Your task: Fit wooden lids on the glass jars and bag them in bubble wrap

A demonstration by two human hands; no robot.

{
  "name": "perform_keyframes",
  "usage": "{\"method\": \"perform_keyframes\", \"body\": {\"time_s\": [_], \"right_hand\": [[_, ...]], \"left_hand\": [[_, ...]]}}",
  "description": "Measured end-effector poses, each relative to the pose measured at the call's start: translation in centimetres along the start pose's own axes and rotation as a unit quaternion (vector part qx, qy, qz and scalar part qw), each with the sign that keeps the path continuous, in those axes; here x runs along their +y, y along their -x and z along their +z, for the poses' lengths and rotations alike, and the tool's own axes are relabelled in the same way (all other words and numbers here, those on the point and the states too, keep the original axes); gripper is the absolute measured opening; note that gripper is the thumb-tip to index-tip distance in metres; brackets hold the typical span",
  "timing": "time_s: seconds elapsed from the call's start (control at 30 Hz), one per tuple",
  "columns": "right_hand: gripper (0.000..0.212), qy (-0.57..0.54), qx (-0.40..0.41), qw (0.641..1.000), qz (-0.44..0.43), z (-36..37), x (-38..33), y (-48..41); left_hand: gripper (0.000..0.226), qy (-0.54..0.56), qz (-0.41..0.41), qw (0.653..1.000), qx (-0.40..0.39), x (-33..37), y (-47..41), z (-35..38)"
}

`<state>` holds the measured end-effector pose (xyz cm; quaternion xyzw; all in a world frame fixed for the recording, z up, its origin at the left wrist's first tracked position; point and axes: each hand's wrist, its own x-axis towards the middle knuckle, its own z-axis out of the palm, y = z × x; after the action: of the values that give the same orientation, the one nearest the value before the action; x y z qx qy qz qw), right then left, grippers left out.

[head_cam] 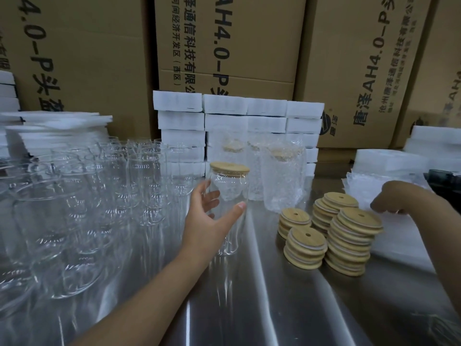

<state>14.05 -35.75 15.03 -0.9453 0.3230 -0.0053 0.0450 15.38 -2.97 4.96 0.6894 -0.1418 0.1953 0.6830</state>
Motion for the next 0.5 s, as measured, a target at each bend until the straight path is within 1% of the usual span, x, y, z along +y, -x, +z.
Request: {"method": "perform_keyframes", "body": {"time_s": [0.1,0.17,0.2,0.27,0.3,0.4,0.43,0.5], "right_hand": [[0.017,0.001,0.020,1.000,-0.011,0.0,-0.4,0.5],[0.043,0.009,0.055,0.998,-0.008,-0.4,-0.5,0.4],[0.050,-0.006,0.066,0.998,0.003,-0.9,-0.6,0.5],[0.053,-0.025,0.096,0.995,-0.009,-2.4,-1.0,0.7],[0.052,-0.045,0.116,0.992,-0.028,-3.3,-1.5,0.9],[0.046,-0.117,0.177,0.972,-0.103,-5.4,-3.6,3.4],[0.045,-0.135,0.186,0.964,-0.136,-5.8,-4.5,4.6],[0.045,-0.184,0.169,0.948,-0.198,-5.9,-6.6,7.1]], "left_hand": [[0.072,0.001,0.004,1.000,0.002,0.1,0.1,0.0],[0.071,0.006,0.007,1.000,0.009,0.2,0.0,0.0],[0.071,0.008,0.008,1.000,0.014,0.3,0.0,0.1],[0.072,0.013,0.013,0.999,0.028,0.4,-0.1,0.1],[0.076,0.016,0.016,0.999,0.039,0.4,-0.2,0.1],[0.101,0.020,0.025,0.996,0.083,0.6,-0.4,-0.3],[0.106,0.021,0.031,0.994,0.102,0.6,-0.5,-0.5],[0.109,0.032,0.041,0.989,0.140,0.6,-0.8,-0.8]]}}
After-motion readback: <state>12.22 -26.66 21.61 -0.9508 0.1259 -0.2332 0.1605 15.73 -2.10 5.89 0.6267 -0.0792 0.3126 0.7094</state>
